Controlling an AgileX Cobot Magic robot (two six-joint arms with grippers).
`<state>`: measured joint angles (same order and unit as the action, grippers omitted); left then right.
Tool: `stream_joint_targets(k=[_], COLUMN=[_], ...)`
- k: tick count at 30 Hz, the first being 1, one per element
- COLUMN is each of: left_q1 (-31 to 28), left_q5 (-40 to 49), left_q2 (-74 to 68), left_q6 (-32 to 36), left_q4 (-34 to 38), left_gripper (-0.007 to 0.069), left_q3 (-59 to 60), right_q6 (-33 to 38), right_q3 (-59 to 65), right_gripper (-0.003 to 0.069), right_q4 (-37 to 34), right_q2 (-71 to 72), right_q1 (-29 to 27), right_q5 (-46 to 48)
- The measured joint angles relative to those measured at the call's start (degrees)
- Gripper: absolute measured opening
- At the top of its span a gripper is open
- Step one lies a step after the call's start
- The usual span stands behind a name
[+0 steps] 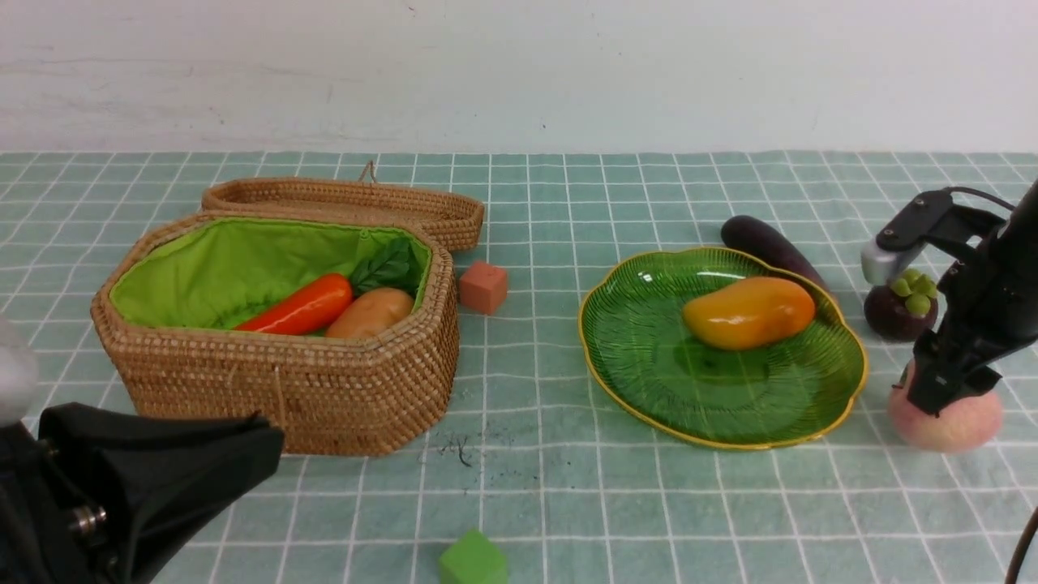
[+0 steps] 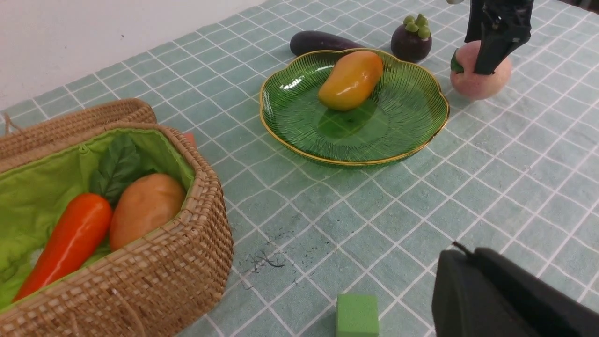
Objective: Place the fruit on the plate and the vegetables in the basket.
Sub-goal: Grab a peach with your right arm and put it on the plate on the right
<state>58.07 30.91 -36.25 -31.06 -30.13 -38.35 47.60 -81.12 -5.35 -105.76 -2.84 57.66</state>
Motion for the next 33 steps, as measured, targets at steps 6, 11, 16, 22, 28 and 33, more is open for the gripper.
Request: stream_joint_targets(k=[6,11,16,22,28,33], left_q1=[0.0,0.0,0.0,0.0,0.0,0.0], left_q5=[0.0,-0.14,-0.46,-0.46,-0.46,-0.46], left_q2=[0.0,0.0,0.0,0.0,0.0,0.0], left_q6=[0.0,0.0,0.0,0.0,0.0,0.0], left_q4=[-0.06,-0.17,-0.42,-0.44,-0.59,-0.59], left_gripper=[0.0004,0.0004,0.0004,0.0004,0.0004,0.0006], left_q3=[0.0,0.0,0.0,0.0,0.0,0.0], right_q6=[-4.5,-5.16,-7.01,-11.85,-14.4,-18.61], right_q3=[-4.36,-5.97,-5.97,-5.97,-5.97,-5.97], right_gripper=[0.0549,0.0549,0.0548,0.0588,0.0676,0.0646], right_q4=[-11.03,-23.27,-22.7,-20.53,-18.74,-15.99], right_q2=[1.23,2.97,-1.39,-3.75,-3.75,-1.89], right_q1=[0.33,4.02,9.33,10.32,10.32,10.32], right_q5=[3.12,0.88,-6.34,-11.04,-11.57,-11.45])
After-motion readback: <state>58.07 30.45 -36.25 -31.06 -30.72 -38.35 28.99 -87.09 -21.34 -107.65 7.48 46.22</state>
